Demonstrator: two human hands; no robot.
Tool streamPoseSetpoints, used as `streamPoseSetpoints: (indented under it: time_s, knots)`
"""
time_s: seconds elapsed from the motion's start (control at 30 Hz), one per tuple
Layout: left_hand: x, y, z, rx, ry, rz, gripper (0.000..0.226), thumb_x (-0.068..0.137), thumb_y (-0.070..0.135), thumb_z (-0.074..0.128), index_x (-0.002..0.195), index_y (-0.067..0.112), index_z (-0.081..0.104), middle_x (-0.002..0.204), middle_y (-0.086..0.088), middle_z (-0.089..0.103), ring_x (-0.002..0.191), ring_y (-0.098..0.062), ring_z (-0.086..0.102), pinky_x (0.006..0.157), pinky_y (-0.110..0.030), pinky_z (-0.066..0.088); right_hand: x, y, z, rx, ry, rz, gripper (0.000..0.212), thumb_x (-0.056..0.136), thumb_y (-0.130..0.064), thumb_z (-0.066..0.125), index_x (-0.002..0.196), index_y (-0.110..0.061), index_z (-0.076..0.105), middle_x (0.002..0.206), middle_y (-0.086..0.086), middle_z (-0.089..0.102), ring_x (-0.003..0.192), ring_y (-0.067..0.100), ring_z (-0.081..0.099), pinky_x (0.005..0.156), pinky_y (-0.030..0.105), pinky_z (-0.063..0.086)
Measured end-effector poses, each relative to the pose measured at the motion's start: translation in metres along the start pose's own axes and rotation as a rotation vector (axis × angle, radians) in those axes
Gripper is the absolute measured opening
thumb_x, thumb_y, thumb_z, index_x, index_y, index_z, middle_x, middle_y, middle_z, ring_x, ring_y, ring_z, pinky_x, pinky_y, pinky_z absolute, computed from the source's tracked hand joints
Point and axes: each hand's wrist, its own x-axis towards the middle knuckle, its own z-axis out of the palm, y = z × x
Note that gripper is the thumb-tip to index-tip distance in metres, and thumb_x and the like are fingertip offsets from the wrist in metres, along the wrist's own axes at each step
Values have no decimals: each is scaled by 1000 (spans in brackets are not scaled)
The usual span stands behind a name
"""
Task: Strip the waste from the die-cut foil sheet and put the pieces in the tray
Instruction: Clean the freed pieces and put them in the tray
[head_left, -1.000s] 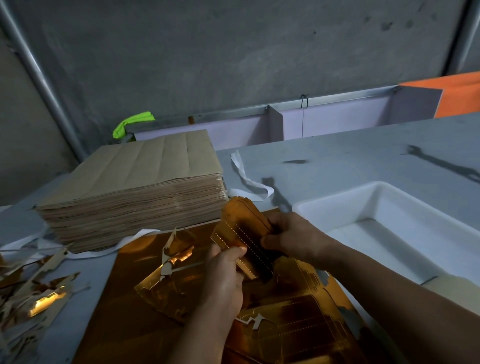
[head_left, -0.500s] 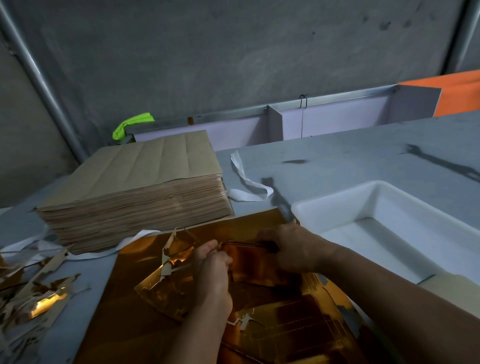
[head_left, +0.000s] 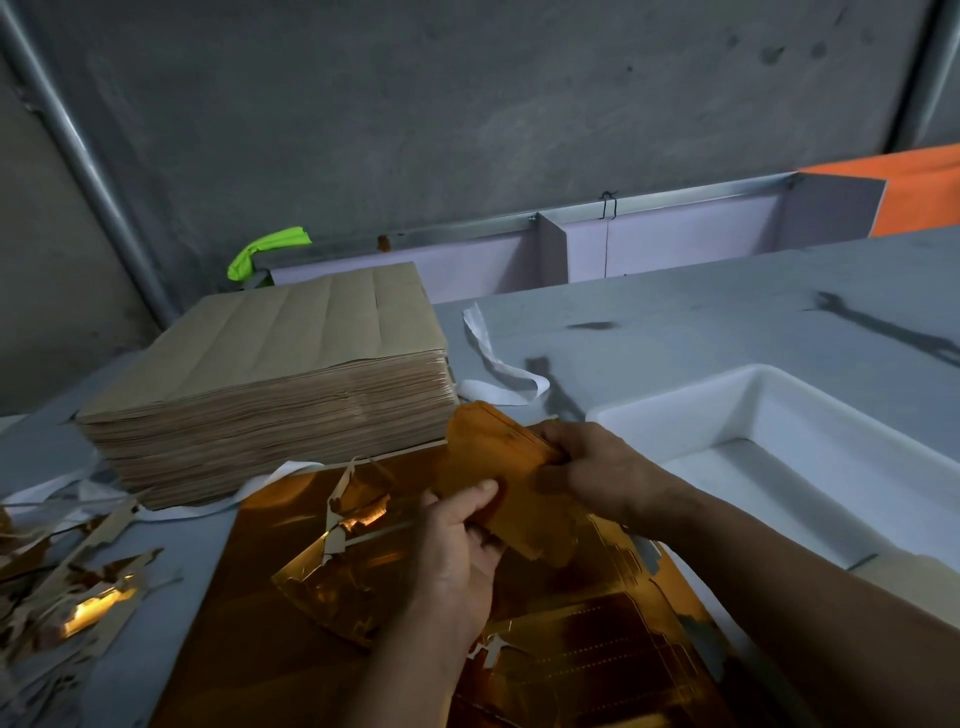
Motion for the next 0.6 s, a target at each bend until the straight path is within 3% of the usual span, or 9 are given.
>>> streamPoseSetpoints:
  time_s: [0.1, 0.17, 0.27, 0.43, 0.53, 0.6]
  knots:
    - [-2, 2, 4, 12, 28, -8, 57, 68, 9, 69, 124, 12, 56, 117, -19, 67, 107, -37, 63, 94, -54, 51, 0, 3, -1, 120, 12, 16, 17, 93, -14, 64, 107, -25, 63, 105, 7, 70, 97, 25, 68, 83, 41, 59]
    - [-3, -2, 8, 67, 35, 11, 43, 80, 3, 65, 121, 16, 57, 118, -16, 66, 108, -35, 63, 97, -55, 49, 1, 3, -2, 147, 8, 2, 17, 93, -15, 64, 106, -26, 62, 103, 4, 70, 94, 23, 68, 76, 35, 59]
    - [-6, -8, 15, 188, 60, 70, 30, 92, 3, 59, 112, 26, 59, 115, -9, 66, 108, -32, 62, 99, -58, 46, 1, 2, 0, 14, 18, -27, 21, 94, -18, 63, 113, -25, 58, 107, 3, 66, 96, 22, 66, 81, 38, 58]
    - [-8, -8, 18, 339, 82, 171, 33, 96, 5, 54, 116, 31, 56, 112, -5, 67, 103, -26, 65, 94, -55, 51, 0, 4, 7, -141, 9, -71, 47, 93, -42, 63, 132, -29, 41, 118, -1, 61, 102, 19, 64, 89, 41, 57]
    - [-8, -10, 18, 411, 61, 208, 33, 97, 9, 53, 112, 39, 52, 118, -7, 62, 103, -26, 65, 85, -48, 56, 3, 8, 8, -166, -19, -70, 52, 89, -58, 58, 131, -35, 38, 119, -6, 59, 103, 15, 63, 92, 41, 56]
    - [-10, -13, 20, 442, 32, 234, 39, 97, 10, 54, 122, 40, 49, 123, -6, 59, 107, -26, 63, 88, -51, 55, 3, 10, 8, -164, -44, -72, 60, 87, -66, 54, 136, -38, 33, 119, -12, 54, 105, 12, 60, 92, 36, 54]
